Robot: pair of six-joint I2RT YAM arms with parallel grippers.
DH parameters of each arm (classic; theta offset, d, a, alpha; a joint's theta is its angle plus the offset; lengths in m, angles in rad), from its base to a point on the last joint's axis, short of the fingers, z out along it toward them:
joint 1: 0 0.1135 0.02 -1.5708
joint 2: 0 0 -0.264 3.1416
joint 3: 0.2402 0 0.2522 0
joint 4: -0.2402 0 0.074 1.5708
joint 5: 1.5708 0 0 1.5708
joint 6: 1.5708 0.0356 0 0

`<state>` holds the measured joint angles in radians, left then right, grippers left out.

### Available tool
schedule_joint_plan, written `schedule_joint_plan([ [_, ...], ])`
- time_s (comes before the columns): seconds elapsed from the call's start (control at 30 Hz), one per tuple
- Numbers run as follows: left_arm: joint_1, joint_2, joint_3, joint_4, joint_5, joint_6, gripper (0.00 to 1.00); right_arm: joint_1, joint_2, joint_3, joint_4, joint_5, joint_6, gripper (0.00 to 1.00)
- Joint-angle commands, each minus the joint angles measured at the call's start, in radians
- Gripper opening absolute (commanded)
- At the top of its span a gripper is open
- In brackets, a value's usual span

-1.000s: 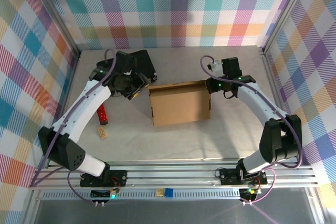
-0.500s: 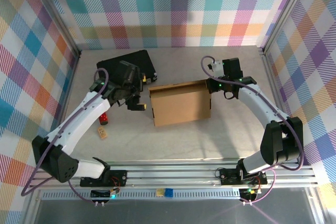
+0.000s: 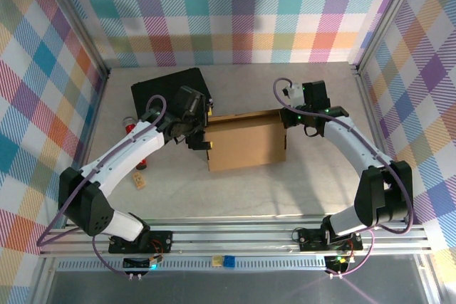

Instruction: Fold the paper box

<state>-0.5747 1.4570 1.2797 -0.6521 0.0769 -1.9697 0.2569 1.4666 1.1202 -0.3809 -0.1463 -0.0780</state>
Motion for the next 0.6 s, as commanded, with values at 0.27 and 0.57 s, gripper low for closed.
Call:
schedule_joint_plan([
  [0.27, -0.005, 0.039, -0.077, 0.134, 0.006, -0.133, 0.68, 0.007, -0.049, -0.031, 0.044, -0.019, 0.032, 0.0],
  [0.57, -0.004, -0.008, -0.12, 0.154, -0.03, -0.144, 0.46, 0.008, -0.069, -0.057, 0.081, -0.013, 0.048, 0.0],
])
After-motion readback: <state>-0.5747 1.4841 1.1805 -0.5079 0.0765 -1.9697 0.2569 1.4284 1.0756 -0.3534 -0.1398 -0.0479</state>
